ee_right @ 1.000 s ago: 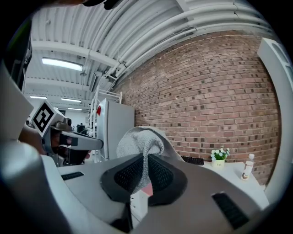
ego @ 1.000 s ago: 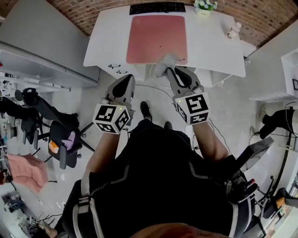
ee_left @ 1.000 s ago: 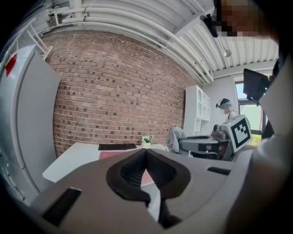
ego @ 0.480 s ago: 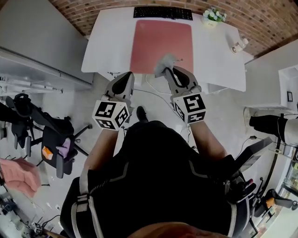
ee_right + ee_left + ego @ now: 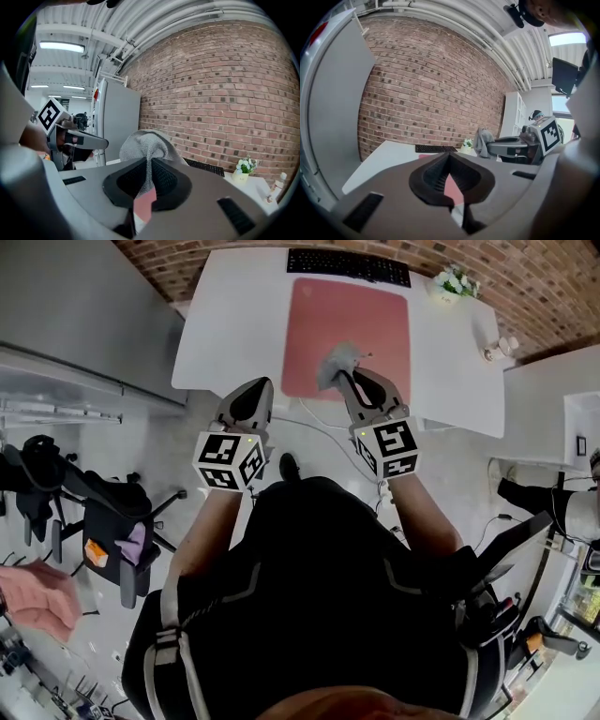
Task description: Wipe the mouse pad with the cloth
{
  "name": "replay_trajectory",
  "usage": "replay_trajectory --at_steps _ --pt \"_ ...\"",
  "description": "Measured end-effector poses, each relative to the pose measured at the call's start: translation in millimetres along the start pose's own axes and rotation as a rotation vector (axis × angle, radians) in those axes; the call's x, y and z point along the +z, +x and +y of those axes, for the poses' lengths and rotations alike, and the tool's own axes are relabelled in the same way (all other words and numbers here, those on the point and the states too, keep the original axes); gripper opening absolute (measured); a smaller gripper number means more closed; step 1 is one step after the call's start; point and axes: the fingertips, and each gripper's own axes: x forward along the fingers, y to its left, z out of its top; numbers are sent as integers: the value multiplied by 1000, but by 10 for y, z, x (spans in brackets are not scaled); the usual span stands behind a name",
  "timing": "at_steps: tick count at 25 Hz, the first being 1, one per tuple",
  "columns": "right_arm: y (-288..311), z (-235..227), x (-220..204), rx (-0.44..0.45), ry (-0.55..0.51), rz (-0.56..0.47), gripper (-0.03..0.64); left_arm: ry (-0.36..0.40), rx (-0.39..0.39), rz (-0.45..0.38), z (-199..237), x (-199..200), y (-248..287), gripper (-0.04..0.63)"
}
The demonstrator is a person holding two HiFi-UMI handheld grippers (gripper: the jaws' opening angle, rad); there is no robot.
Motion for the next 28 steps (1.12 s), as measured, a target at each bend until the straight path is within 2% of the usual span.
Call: replay_trajectory --at_steps 5,11,14,17,22,28 --pt "295 41 -131 -11 22 45 33 1 -17 30 303 -150 89 0" --pt "653 208 -500 50 44 136 34 -28 18 59 551 -398 193 -1" --pt "870 251 -709 76 34 185 32 -41 29 101 637 -597 262 0" --pt "1091 309 -888 119 11 226 32 -32 62 158 721 -841 346 0" --pt "1366 363 -1223 186 39 286 32 -68 108 199 797 -1083 503 0" --pt "1648 471 -1687 244 25 384 33 -118 187 294 973 -1402 594 0"
